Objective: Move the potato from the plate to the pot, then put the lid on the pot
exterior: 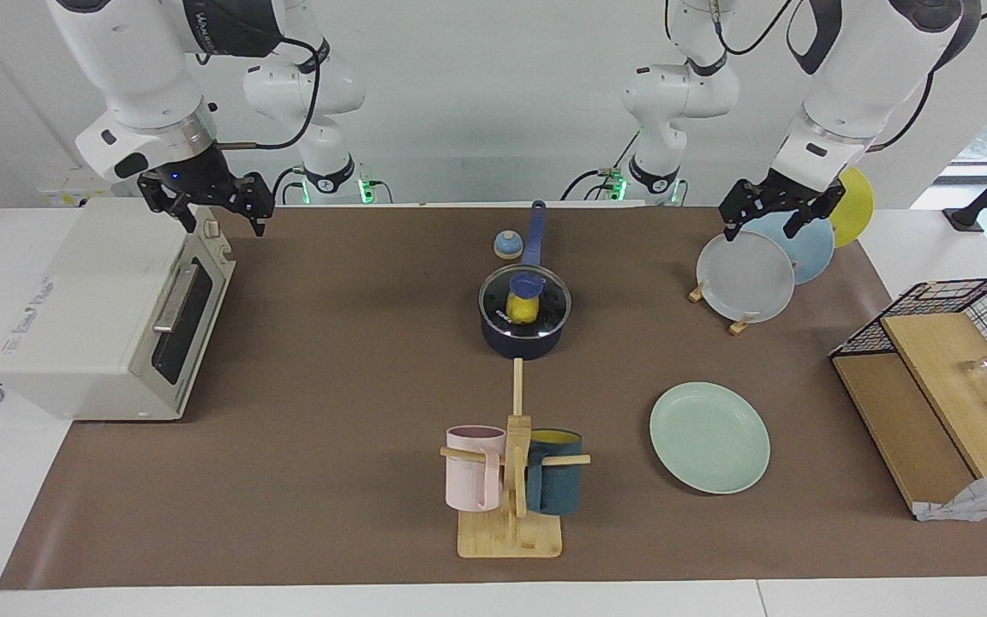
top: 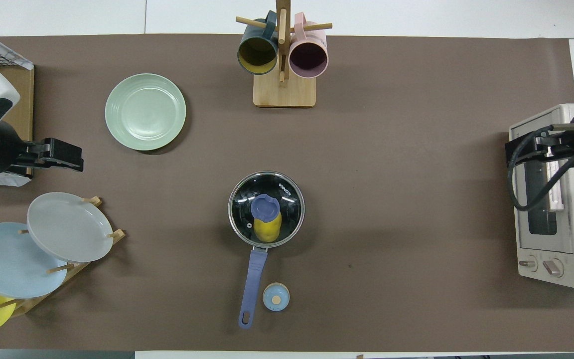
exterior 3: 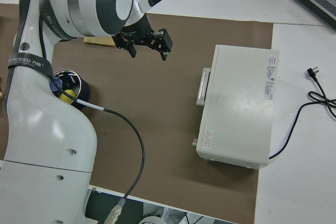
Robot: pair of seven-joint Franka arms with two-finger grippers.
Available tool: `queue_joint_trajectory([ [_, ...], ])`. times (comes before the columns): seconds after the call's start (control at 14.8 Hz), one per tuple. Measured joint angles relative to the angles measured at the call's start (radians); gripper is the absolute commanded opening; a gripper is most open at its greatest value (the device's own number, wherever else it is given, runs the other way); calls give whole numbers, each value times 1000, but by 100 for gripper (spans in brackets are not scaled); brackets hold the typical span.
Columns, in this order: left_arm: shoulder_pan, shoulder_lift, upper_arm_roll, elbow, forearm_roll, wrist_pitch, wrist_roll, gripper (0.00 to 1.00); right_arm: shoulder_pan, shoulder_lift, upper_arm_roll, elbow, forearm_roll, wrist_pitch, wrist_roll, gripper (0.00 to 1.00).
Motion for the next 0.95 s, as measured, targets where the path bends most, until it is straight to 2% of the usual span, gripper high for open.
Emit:
queue_joint_trajectory([
  [0.95, 0, 0, 0, 0, 0, 0, 0, 100, -40, 0, 1, 0, 10, 6, 0, 100],
])
